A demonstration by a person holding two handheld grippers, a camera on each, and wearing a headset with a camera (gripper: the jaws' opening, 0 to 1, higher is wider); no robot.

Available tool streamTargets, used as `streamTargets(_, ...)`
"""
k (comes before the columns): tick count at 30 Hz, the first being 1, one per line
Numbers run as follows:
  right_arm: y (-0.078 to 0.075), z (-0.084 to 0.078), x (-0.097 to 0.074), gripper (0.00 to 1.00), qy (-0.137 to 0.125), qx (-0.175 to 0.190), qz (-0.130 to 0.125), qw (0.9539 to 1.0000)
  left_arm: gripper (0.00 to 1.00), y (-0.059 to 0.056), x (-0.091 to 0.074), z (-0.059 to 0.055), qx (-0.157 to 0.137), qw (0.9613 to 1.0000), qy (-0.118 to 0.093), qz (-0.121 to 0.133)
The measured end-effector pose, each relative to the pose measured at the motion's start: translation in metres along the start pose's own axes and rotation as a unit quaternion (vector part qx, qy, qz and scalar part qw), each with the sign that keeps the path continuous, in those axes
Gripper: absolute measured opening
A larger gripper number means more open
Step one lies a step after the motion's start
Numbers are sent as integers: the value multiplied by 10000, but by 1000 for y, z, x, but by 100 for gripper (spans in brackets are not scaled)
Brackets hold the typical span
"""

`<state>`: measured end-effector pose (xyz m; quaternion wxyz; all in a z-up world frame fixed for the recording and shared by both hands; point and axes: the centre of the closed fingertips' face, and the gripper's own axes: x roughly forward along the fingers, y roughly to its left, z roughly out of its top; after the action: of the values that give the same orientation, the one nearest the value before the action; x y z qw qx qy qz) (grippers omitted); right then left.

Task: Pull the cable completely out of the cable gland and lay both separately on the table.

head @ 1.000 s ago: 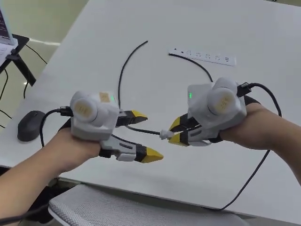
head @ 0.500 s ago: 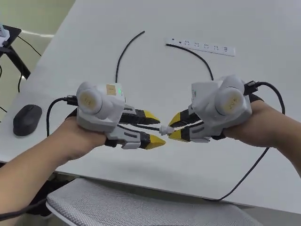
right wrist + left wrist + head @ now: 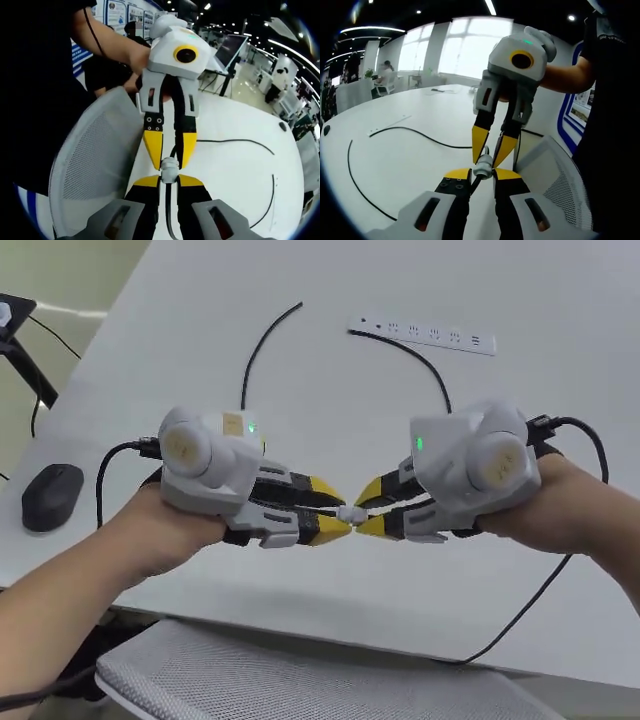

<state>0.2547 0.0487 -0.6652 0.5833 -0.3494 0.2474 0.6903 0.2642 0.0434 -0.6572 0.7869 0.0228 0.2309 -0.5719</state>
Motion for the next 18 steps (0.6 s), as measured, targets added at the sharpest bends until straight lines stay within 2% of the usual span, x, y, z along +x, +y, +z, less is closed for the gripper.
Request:
streamTargets(6,1,-2,0,7,-3,-48,-5,10000,16,-2,2,-2,-8,10000,31,-31)
streamTargets(10,2,-1,2,8,-113,-182,-104,9997,16,-1,1,-2,-31,10000,59,18)
streamTargets(16,2,2,0,8,-318,3,-112,9994,15,-3,-1,-2,-16,9999,113,-4)
streamTargets(18,2,2,-1,8,-423,218,-67,9988,15,-4,0,-1,18,9999,127,-11)
